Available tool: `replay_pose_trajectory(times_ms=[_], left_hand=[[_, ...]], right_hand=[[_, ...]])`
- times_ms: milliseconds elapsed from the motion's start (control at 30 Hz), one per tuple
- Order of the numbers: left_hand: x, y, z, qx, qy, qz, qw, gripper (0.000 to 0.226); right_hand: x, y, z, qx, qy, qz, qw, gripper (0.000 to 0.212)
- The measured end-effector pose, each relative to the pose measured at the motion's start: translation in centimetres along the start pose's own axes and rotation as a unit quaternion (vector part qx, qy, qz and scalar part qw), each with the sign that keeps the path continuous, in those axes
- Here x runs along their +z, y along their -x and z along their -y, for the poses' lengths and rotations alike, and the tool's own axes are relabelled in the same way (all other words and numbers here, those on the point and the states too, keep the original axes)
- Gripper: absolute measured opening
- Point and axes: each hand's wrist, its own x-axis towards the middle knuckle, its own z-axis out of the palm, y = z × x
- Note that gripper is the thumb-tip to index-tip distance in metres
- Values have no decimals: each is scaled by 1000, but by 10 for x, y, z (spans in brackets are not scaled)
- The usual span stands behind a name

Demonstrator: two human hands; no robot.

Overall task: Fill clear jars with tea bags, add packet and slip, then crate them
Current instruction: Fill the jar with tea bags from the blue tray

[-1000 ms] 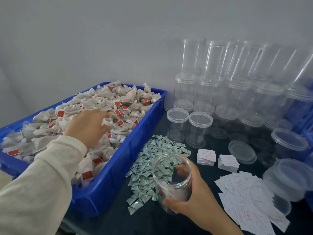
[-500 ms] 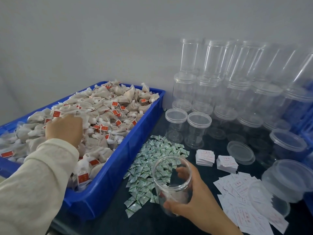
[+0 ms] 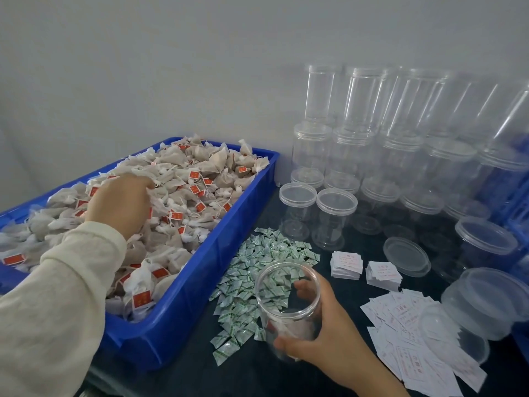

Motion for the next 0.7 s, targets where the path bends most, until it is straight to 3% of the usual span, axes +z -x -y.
replay_pose_trajectory(times_ms=[267,500,700], left_hand=[[-28,5,-41,115,171,-14,979,14],[-45,26,-87,191,223,-13,956,10],[-53,46,-103,256,247,42,934,9]], right_hand=[[1,-5,-2,-1,-2,1,1000,101],[10,-21,1,-10,-17,14,1000,101],[20,-29,4,-18,-13,18,1000,107]])
